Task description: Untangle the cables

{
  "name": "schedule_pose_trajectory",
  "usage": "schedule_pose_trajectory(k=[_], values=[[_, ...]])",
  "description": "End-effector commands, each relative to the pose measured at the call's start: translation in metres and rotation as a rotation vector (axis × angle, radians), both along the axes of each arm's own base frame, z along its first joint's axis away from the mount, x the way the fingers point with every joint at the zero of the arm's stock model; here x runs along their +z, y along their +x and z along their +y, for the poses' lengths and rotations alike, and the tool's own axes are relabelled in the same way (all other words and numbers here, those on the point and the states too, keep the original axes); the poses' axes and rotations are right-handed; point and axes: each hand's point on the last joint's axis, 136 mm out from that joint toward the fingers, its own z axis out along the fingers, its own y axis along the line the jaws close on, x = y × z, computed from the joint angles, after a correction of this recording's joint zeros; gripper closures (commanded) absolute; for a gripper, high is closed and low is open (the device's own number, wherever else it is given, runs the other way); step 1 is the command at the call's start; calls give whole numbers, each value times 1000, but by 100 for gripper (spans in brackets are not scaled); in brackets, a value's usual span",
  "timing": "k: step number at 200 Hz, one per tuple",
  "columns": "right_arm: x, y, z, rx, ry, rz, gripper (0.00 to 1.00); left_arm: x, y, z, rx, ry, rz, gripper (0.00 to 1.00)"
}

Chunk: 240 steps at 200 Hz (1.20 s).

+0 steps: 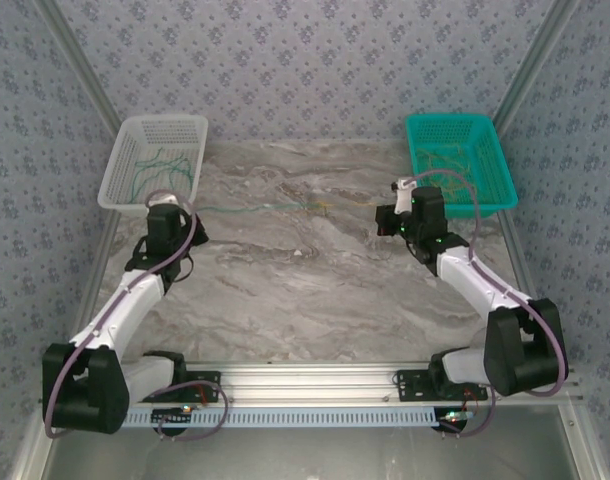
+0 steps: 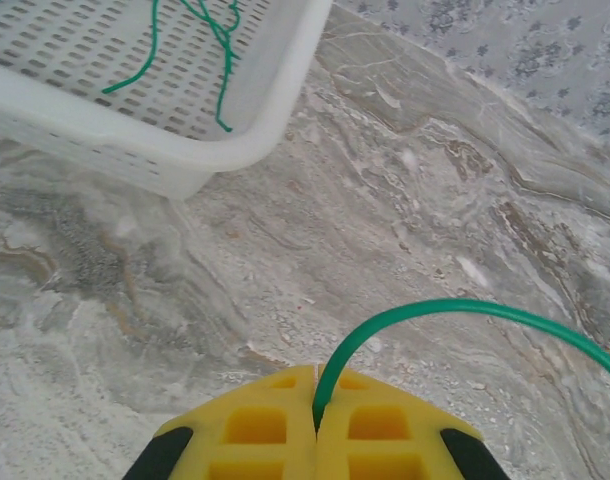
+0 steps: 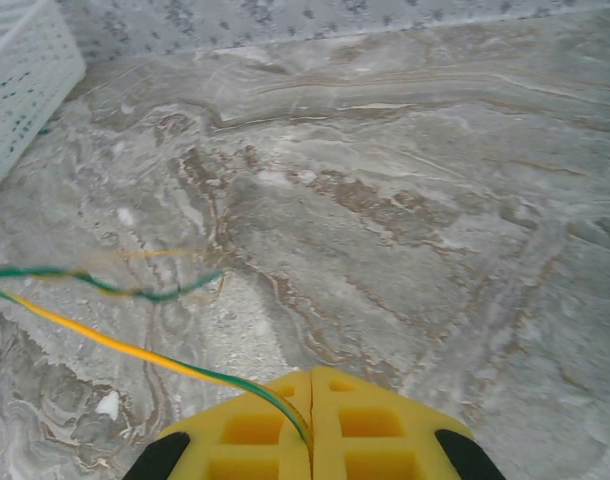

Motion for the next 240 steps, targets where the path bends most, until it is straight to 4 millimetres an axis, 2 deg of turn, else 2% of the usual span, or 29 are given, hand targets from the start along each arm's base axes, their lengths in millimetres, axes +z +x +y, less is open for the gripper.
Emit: schedule_pose_trajectory(k=[1, 82, 109, 138, 172, 199, 222, 240], values=[[-6, -7, -23, -83, -14, 43, 100, 4, -3, 16, 67, 10, -11, 100], [6, -23, -88, -327, -3, 60, 100, 18, -15, 50, 196, -11, -50, 100], [11, -33, -116, -460, 6, 65, 100, 22, -20, 61, 237, -20, -61, 100], [18, -45, -139, -563, 30, 45, 100, 20, -29, 77, 306, -26, -47, 100], [16, -59, -162, -678, 50, 55, 100, 16, -40, 92, 371, -34, -43, 100], [13, -65, -172, -716, 64, 66, 100, 14, -47, 100, 404, -50, -43, 100], [18, -61, -161, -654, 100, 42, 100, 18, -44, 93, 357, -72, -62, 100], [24, -55, -144, -565, 126, 16, 100, 33, -36, 76, 255, -101, -116, 100]])
